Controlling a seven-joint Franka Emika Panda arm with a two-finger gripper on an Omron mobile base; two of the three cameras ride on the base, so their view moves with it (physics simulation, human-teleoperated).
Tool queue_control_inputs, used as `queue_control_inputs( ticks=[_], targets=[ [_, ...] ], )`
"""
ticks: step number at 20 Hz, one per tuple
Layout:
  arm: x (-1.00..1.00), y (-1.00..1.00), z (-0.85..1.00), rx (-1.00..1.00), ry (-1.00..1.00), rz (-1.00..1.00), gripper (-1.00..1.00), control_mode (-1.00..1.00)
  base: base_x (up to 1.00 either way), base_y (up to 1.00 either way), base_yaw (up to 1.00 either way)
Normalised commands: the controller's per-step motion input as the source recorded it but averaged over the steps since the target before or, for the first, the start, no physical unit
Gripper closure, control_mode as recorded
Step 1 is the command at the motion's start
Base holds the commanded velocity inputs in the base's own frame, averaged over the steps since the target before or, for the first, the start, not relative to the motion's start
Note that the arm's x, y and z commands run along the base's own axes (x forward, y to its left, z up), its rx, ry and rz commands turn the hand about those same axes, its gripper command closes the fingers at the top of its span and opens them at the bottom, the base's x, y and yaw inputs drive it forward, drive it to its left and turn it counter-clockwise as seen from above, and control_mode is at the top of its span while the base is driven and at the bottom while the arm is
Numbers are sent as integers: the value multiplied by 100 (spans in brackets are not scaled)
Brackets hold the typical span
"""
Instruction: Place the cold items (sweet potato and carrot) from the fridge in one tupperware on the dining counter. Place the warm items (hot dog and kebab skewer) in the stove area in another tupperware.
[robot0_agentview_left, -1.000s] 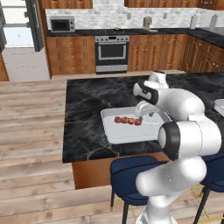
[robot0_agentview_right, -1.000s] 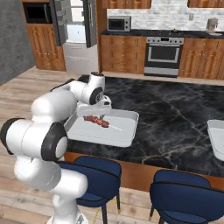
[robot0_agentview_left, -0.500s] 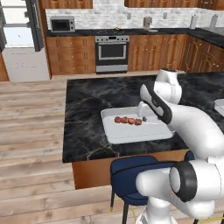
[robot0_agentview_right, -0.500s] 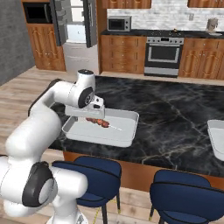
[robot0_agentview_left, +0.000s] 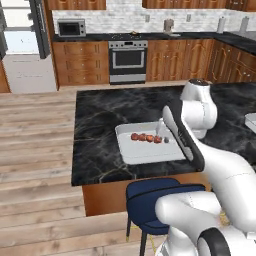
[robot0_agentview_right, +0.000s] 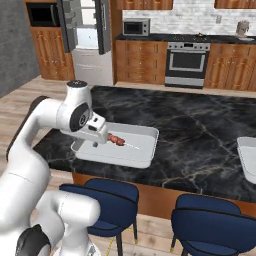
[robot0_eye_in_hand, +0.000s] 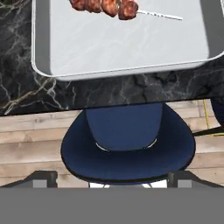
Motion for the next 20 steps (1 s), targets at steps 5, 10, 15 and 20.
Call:
queue_control_inputs(
  ticks=[5, 10, 15, 20],
  targets=[
    [-58, 1, 12, -1, -26, -1, -100, -100, 0, 0, 0],
    [-28, 0, 2, 0, -20, 0, -100, -100, 0, 0, 0],
    [-5, 1, -1, 0, -1, 0, -100, 100, -14, 37, 0],
    [0, 0, 0, 0, 0, 0, -100, 100, -8, 100, 0]
  ],
)
